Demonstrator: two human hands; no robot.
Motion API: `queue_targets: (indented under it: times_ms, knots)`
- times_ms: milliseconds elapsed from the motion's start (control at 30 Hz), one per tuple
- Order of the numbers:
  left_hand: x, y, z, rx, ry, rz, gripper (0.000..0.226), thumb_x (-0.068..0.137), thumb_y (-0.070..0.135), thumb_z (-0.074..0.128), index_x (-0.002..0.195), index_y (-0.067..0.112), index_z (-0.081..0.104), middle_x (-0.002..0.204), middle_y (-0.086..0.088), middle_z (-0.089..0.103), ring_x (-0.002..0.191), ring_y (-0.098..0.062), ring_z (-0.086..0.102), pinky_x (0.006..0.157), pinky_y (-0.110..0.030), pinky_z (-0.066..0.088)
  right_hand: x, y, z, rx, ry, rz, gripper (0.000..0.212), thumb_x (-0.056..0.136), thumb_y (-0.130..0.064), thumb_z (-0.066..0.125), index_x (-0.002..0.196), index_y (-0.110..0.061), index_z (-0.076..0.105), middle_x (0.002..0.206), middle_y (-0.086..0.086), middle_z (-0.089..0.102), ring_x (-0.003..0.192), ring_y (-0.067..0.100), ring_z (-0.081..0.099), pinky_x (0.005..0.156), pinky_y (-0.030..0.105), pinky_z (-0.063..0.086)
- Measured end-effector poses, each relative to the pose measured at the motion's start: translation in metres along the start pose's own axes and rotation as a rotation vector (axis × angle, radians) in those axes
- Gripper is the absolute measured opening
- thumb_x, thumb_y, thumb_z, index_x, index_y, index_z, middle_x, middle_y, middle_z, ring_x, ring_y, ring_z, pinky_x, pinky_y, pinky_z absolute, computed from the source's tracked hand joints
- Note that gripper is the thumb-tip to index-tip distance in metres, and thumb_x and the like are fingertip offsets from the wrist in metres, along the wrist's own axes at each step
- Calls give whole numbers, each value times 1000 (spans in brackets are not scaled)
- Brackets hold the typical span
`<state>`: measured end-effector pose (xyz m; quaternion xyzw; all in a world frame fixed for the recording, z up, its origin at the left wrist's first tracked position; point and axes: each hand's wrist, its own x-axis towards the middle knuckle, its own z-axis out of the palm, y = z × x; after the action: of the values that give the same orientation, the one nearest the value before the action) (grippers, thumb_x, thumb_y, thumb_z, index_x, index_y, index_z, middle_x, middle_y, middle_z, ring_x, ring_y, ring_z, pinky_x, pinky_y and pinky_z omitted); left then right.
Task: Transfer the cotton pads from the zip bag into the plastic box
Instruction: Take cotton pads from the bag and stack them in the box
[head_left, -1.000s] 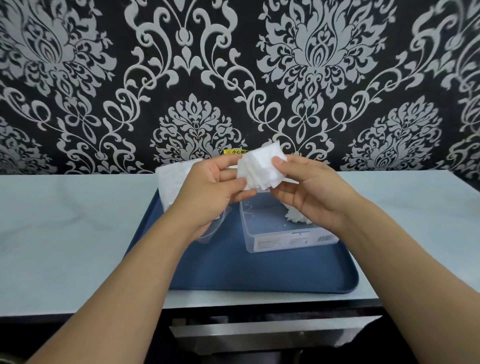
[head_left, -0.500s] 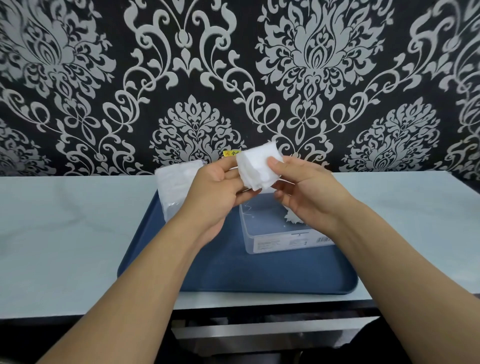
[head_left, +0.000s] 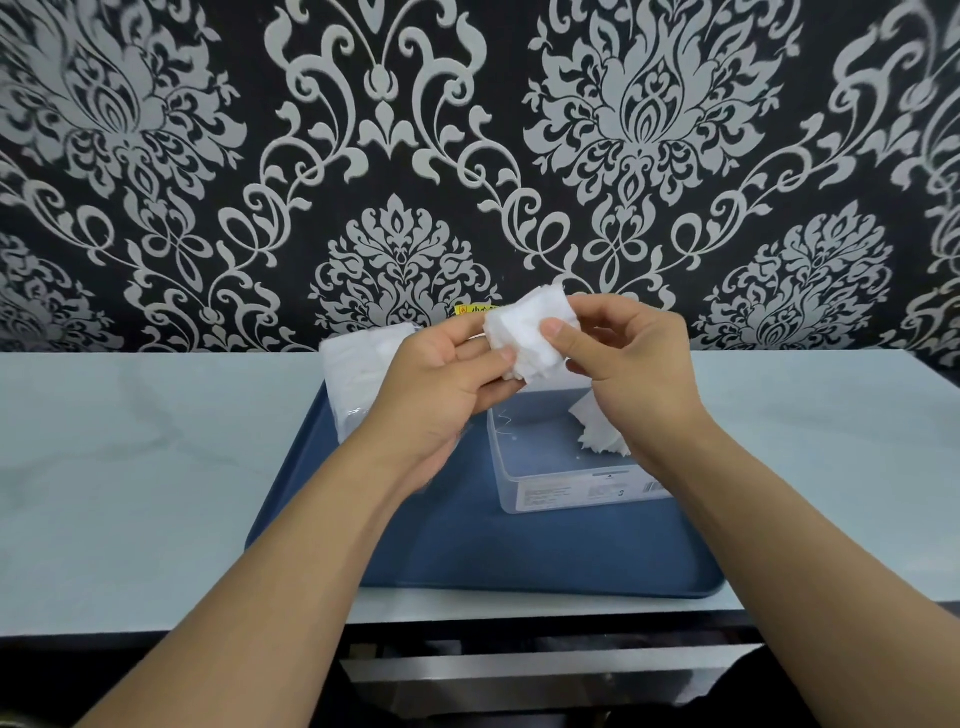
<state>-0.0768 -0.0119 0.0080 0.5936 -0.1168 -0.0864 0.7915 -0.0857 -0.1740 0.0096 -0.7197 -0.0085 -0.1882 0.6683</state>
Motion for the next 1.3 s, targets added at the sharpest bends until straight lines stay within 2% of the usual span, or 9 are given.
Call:
queue_targets:
  times_ms: [200, 533, 667, 767, 867, 967, 1167, 1233, 1300]
  knots:
    - [1, 2, 1, -47, 13, -47, 30, 96, -8, 52, 114, 11, 66, 97, -5, 79, 92, -16, 76, 77, -23, 60, -1, 0, -1, 96, 24, 0, 11, 85, -5, 76, 96, -5, 74, 90, 13, 76, 81, 22, 70, 81, 36, 61]
    - [2, -3, 7, 20, 163, -17, 30, 94, -7, 53, 98, 16, 72, 90, 2, 80, 90, -13, 76, 71, -20, 59, -1, -2, 0, 83, -41, -24, 6, 87, -3, 72, 86, -9, 71, 84, 9, 70, 77, 18, 63, 81, 42, 59]
    - [1, -5, 9, 37, 162, -35, 30, 95, -6, 52, 95, 16, 72, 90, -1, 80, 88, -15, 76, 71, -22, 60, -2, 2, 7, -183, -47, -177, 27, 84, -3, 72, 106, -18, 66, 95, -5, 67, 79, 7, 59, 76, 30, 56]
    - [2, -7, 6, 122, 143, -69, 31, 94, -5, 52, 95, 17, 73, 86, 0, 80, 82, -13, 76, 74, -25, 62, 0, -1, 1, -411, -252, -315, 55, 86, 0, 64, 132, -29, 58, 123, -9, 55, 103, -1, 53, 83, 12, 43]
    - [2, -7, 2, 156, 137, -109, 26, 93, -2, 58, 90, 18, 74, 80, 0, 78, 74, -12, 74, 68, -24, 62, 3, -1, -4, -500, -410, -346, 43, 87, 2, 60, 120, -25, 69, 126, -8, 54, 116, 0, 51, 80, 12, 43]
    - [1, -4, 0, 113, 145, -155, 5, 89, 11, 72, 91, 14, 75, 84, -3, 79, 77, -15, 75, 66, -24, 62, 3, 1, -6, -423, -390, -320, 31, 86, 2, 64, 109, -18, 71, 121, -9, 59, 110, 2, 56, 76, 15, 47]
    - [0, -3, 2, 80, 135, -184, 5, 89, 11, 71, 93, 11, 75, 85, -3, 80, 77, -15, 76, 61, -22, 59, 6, 2, -9, -328, -365, -289, 23, 86, 3, 65, 98, -17, 68, 115, -6, 66, 99, 7, 61, 74, 14, 48]
    - [-1, -3, 2, 139, 120, -178, 8, 91, 8, 69, 92, 13, 75, 84, -1, 80, 76, -14, 77, 60, -21, 60, 6, 1, -9, -289, -363, -256, 21, 88, 3, 63, 98, -15, 68, 107, -4, 69, 89, 17, 63, 71, 19, 49]
    - [-2, -4, 2, 207, 90, -158, 11, 92, 5, 67, 93, 13, 74, 82, 0, 79, 75, -12, 76, 62, -21, 60, 6, -1, -10, -264, -361, -268, 20, 89, 3, 62, 93, -16, 67, 95, -5, 69, 75, 12, 59, 67, 20, 48]
